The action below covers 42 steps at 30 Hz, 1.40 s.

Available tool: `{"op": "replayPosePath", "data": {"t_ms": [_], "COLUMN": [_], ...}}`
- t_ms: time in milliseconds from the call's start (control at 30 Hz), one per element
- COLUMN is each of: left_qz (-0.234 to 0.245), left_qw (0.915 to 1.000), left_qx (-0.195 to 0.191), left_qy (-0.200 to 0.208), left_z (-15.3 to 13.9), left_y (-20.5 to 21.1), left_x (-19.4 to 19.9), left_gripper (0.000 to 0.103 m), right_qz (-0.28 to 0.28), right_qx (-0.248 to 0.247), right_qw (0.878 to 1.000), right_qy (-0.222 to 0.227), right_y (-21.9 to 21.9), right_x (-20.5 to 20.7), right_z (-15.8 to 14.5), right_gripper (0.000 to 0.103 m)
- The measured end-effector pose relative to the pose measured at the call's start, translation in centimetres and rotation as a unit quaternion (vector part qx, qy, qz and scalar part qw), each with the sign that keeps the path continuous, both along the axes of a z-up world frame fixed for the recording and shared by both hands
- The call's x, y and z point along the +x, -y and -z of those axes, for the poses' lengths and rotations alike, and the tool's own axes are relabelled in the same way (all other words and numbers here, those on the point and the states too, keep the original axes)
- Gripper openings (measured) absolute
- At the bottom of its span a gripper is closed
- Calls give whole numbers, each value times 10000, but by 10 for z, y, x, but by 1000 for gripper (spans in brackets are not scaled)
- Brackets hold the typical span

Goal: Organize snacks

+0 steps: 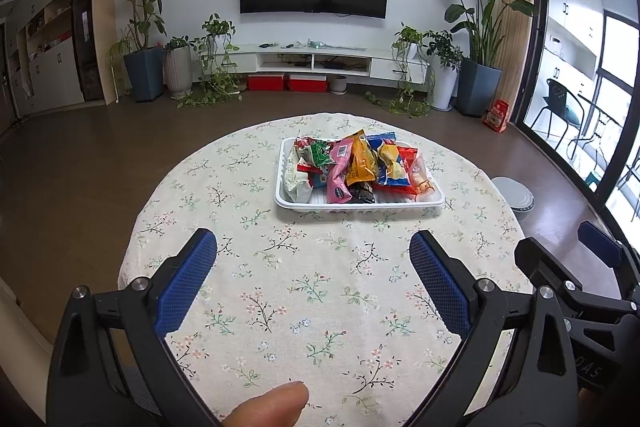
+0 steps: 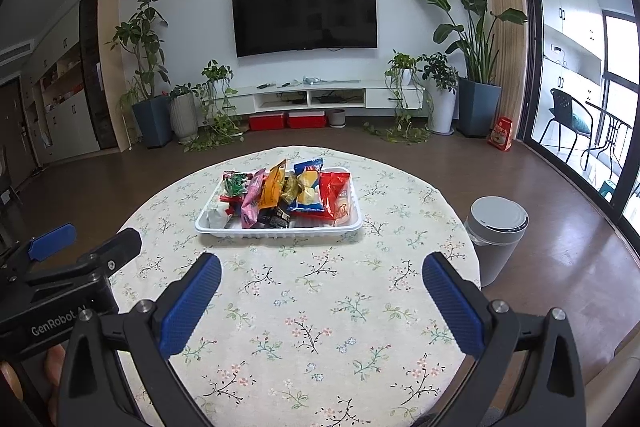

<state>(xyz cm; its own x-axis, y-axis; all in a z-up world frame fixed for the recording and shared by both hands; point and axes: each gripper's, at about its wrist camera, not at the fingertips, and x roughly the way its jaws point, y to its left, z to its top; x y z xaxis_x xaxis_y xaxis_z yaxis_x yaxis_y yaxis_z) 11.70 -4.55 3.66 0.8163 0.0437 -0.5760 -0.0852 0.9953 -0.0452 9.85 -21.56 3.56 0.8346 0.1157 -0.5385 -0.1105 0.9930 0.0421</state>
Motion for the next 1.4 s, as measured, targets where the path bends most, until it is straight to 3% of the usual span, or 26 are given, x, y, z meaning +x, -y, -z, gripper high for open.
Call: {"op": "replayPosePath", "data": {"t_ms": [400, 1400], "left_qz": [-27, -28], "left_qw": [10000, 10000], "left_qx": [-21, -85], "left_qy": [29, 13], "left_z": [2, 3], "left_y": [0, -4], "left_x": [3, 7], "left_gripper": [103, 103], "right_qz": [21, 33], "right_qx": [-7, -31], "right_qw": [10000, 10000], "right_qy": [-45, -89], "right_y": [1, 5], "right_x": [1, 1], "right_z": [-2, -2], "right_gripper": [103, 103]}}
